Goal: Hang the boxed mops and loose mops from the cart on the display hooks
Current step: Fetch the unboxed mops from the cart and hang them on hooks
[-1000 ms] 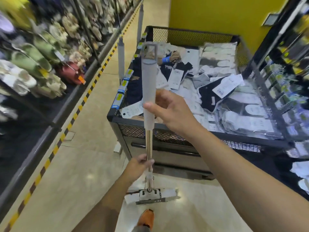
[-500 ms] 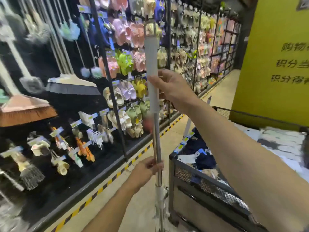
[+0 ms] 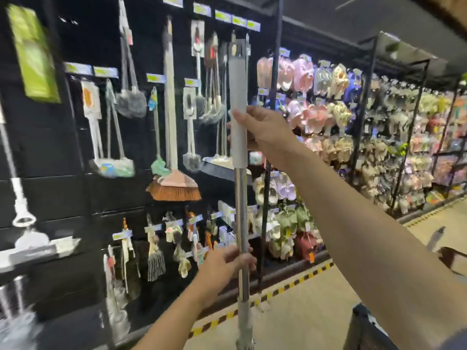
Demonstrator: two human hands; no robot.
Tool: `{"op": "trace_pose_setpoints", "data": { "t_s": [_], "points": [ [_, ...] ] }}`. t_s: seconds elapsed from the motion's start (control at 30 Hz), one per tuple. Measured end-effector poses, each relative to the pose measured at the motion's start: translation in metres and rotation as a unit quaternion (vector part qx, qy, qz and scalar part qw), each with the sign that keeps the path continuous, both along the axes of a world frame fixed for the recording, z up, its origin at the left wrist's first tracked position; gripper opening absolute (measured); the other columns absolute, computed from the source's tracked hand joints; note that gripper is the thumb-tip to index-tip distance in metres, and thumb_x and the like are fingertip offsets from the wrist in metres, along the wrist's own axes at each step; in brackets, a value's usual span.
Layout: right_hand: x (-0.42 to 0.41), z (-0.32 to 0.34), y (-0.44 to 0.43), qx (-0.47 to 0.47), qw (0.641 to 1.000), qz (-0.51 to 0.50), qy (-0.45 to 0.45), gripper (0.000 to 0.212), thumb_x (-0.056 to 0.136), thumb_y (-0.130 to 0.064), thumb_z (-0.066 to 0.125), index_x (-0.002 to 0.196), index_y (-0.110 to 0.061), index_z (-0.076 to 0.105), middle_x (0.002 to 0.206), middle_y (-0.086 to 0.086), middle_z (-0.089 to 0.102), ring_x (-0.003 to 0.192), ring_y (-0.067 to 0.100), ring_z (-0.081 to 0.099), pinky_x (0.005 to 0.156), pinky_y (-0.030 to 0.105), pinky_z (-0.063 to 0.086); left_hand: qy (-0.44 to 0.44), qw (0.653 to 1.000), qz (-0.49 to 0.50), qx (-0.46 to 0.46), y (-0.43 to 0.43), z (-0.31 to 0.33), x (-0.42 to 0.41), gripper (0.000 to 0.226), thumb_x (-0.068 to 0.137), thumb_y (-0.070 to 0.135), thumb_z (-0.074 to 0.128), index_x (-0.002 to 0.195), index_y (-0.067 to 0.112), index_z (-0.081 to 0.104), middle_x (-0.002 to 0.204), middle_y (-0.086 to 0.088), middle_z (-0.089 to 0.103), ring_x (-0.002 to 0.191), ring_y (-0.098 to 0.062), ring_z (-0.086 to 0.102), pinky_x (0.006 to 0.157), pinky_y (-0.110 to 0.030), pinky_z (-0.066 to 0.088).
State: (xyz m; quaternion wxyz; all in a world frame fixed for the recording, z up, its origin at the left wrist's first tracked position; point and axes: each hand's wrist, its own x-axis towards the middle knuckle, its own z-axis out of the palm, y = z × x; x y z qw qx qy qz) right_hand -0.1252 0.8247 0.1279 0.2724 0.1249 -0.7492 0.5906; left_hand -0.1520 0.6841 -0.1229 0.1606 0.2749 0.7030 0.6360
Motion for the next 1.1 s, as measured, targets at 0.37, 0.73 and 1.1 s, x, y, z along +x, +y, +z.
{"op": "trace_pose_setpoints", "data": {
  "t_s": [0.37,0.73,1.1],
  "points": [
    [-0.099,0.011,-0.211,0.012,0.994,0.105,0.002,0.042,0.1,-0.035,0.066,0.135,-0.011,0.06,0.112,0.008,0.074,0.099,0.026,0.075,0.092,0.051,0.062,-0.013,0.988,0.152,0.004,-0.206,0.009,-0.06,0.012,0.1,0.027,0.066,0.103,0.028,0.078,0.1,0.002,0.081,0.101,-0.019,0.076,0.104,-0.052,0.055],
    [-0.188,0.01,-0.364,-0.013,0.977,0.213,-0.013,0.033,0.101,-0.033,0.066,0.124,-0.01,0.064,0.105,0.008,0.074,0.084,0.019,0.074,0.077,0.036,0.063,0.0,0.96,0.279,0.012,-0.354,0.006,-0.115,0.017,0.101,0.031,0.064,0.098,0.027,0.08,0.095,0.003,0.082,0.093,-0.02,0.073,0.086,-0.043,0.057],
    [-0.317,0.002,-0.468,-0.001,0.96,0.282,-0.003,0.024,0.1,-0.037,0.066,0.118,-0.023,0.063,0.111,0.004,0.075,0.097,0.024,0.076,0.083,0.039,0.065,-0.022,0.927,0.373,0.026,-0.446,0.003,-0.214,0.012,0.1,0.025,0.067,0.105,0.022,0.078,0.098,-0.003,0.082,0.099,-0.02,0.078,0.104,-0.054,0.054]
  ]
}}
